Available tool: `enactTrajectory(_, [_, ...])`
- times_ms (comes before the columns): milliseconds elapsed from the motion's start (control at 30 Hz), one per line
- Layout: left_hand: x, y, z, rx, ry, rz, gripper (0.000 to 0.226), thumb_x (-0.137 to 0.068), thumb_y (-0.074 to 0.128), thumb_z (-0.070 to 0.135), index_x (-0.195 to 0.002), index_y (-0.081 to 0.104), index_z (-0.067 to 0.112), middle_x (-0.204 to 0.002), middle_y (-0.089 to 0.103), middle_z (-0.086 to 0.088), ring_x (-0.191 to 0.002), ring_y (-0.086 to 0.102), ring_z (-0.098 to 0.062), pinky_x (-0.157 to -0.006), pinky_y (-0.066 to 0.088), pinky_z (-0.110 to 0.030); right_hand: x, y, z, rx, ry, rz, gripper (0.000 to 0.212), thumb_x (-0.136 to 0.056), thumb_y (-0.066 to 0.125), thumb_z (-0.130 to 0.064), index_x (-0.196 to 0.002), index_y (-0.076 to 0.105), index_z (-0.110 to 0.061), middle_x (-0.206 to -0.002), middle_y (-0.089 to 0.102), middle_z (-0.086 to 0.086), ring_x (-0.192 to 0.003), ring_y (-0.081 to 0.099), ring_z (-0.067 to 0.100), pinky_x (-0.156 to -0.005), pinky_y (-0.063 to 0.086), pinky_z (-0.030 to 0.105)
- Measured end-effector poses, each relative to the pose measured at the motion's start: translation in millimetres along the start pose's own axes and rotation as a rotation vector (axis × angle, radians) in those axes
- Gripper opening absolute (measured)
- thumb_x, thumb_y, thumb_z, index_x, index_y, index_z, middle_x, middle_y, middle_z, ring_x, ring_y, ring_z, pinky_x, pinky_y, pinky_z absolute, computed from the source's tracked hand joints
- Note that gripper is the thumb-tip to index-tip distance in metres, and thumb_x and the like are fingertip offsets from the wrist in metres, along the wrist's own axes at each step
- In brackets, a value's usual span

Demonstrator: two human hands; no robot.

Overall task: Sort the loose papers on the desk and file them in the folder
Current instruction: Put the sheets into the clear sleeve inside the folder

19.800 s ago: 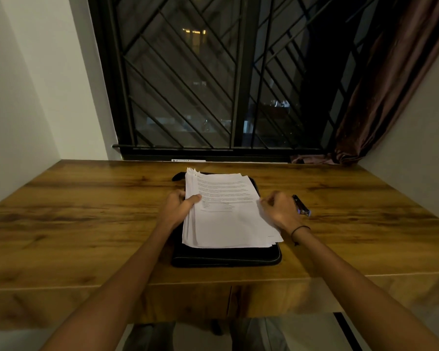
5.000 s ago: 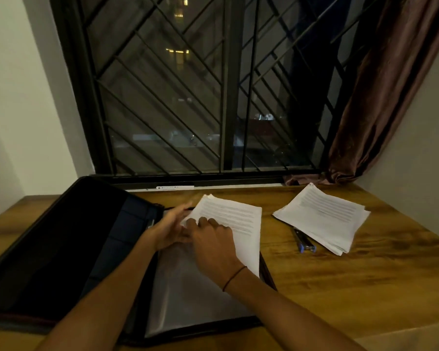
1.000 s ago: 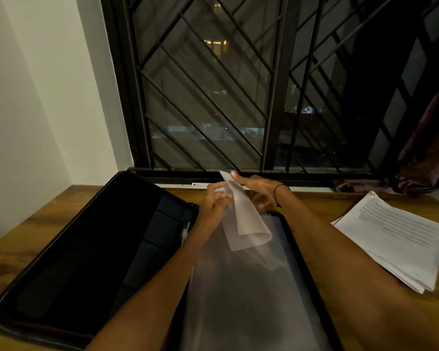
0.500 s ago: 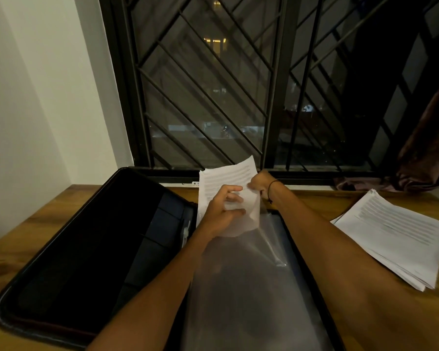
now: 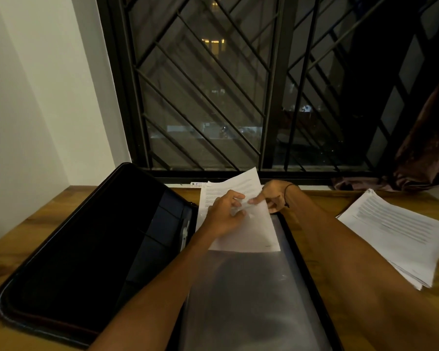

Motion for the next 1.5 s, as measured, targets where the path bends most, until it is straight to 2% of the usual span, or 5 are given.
enactTrajectory(300, [3, -8, -11, -0.093, -0.008, 0.009, 0.033, -0.085, 0.07, 0.025, -0.116, 0.062, 0.035, -0.101, 0.069, 0.014, -0.107, 0.064, -0.011, -0.102, 0.047, -0.044, -33, 15, 0, 0.034, -0.27, 0.163, 0.111, -0.072, 0.076, 0.022, -0.158, 0.025, -0.026, -0.138, 0.055, 0.016, -0.123, 0.057, 0.032, -0.103, 0.054, 0.052])
enactTrajectory(433, [0, -16, -17, -0.033, 0.015, 0.037, 0.034, -0.084, 0.075, 0.02, -0.116, 0.065, 0.024, -0.1, 0.07, 0.004, -0.101, 0.066, -0.013, -0.095, 0.052, -0.034, -24, 0, -5, 0.076, -0.144, -0.152, 0.085, -0.071, 0.077, 0.02, -0.138, 0.054, -0.027, -0.134, 0.062, 0.012, -0.122, 0.061, 0.033, -0.096, 0.058, 0.053])
enactTrajectory(600, [-1, -19, -19, -0.032, 0.015, 0.057, 0.034, -0.082, 0.072, 0.017, -0.114, 0.066, 0.027, -0.095, 0.071, 0.008, -0.098, 0.067, -0.009, -0.098, 0.053, -0.038, -23, 1, -15, 0.002, -0.305, 0.128, 0.046, -0.084, 0.081, -0.003, -0.124, 0.061, -0.014, -0.123, 0.065, 0.017, -0.104, 0.068, 0.032, -0.081, 0.063, 0.044])
enactTrajectory(1167, [-4, -15, -15, 0.012, 0.022, 0.108, 0.029, -0.094, 0.062, 0.004, -0.111, 0.066, 0.027, -0.091, 0.067, 0.008, -0.095, 0.063, -0.006, -0.082, 0.044, -0.015, -1, -3, -12, 0.305, -0.378, -0.057, 0.041, -0.089, 0.073, 0.0, -0.122, 0.07, -0.024, -0.125, 0.062, 0.008, -0.109, 0.068, 0.027, -0.089, 0.063, 0.047])
enactTrajectory(1500, [-8, -19, -19, 0.031, 0.035, 0.124, 0.038, -0.086, 0.056, 0.004, -0.099, 0.065, 0.039, -0.08, 0.068, 0.012, -0.085, 0.067, -0.013, -0.086, 0.059, -0.042, 12, 3, -5, 0.367, -0.319, -0.156, 0.019, -0.095, 0.066, -0.008, -0.105, 0.081, -0.013, -0.11, 0.076, 0.015, -0.107, 0.07, 0.036, -0.096, 0.057, 0.053])
Point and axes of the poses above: each hand's wrist, its own x-axis away from the middle knuckle, its own y-axis out of the palm, z = x × y, the point moved 1 cm from there along -x, towards the middle knuckle
